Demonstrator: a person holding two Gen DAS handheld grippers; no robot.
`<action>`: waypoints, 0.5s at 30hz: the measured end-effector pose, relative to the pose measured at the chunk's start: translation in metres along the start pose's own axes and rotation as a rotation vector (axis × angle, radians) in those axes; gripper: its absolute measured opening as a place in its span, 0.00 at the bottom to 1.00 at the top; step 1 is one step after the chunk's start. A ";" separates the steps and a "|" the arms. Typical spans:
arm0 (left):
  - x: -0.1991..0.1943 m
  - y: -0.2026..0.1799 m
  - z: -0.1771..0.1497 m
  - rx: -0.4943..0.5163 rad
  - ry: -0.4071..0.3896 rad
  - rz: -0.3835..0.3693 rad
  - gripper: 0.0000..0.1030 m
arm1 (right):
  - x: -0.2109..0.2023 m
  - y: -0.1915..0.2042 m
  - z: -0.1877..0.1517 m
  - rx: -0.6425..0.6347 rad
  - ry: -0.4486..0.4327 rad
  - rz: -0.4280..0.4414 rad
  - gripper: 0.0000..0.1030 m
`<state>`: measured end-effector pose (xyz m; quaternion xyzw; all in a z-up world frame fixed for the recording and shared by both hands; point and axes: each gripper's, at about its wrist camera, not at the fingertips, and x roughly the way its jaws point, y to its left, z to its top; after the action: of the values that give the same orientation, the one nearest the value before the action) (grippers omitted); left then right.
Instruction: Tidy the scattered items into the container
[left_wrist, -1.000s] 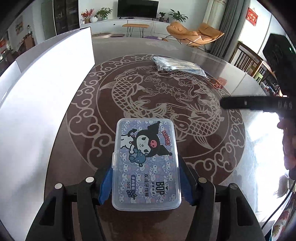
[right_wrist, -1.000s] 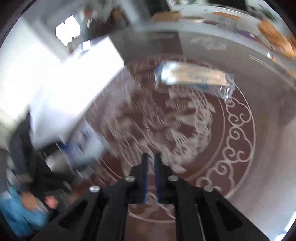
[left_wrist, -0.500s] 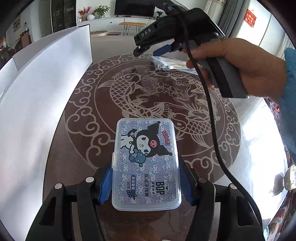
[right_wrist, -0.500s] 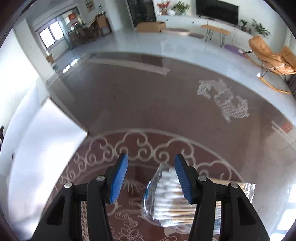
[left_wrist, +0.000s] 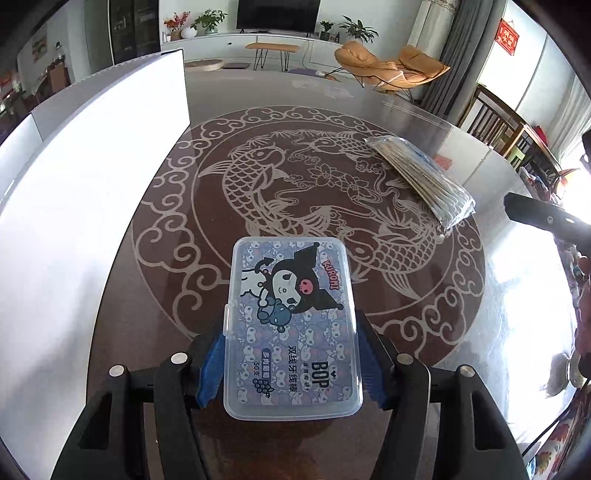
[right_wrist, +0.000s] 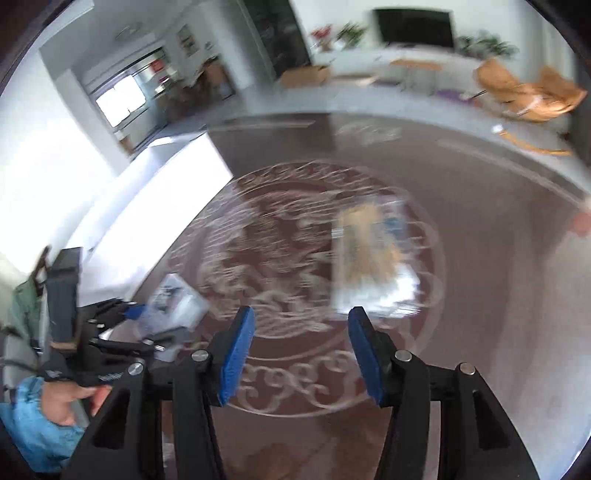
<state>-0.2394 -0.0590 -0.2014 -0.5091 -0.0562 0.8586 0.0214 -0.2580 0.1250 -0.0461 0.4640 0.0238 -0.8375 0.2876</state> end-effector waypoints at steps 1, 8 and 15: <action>0.002 -0.001 0.002 0.003 0.004 0.011 0.60 | 0.000 -0.006 -0.001 -0.018 -0.008 -0.037 0.53; 0.011 -0.007 0.012 0.025 0.024 0.063 0.60 | 0.060 -0.036 0.031 -0.168 0.038 -0.175 0.58; 0.017 -0.009 0.009 0.049 0.010 0.110 0.76 | 0.102 -0.053 0.028 -0.086 0.062 -0.184 0.64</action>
<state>-0.2554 -0.0488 -0.2106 -0.5150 -0.0070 0.8571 -0.0130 -0.3469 0.1137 -0.1228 0.4726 0.1110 -0.8440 0.2280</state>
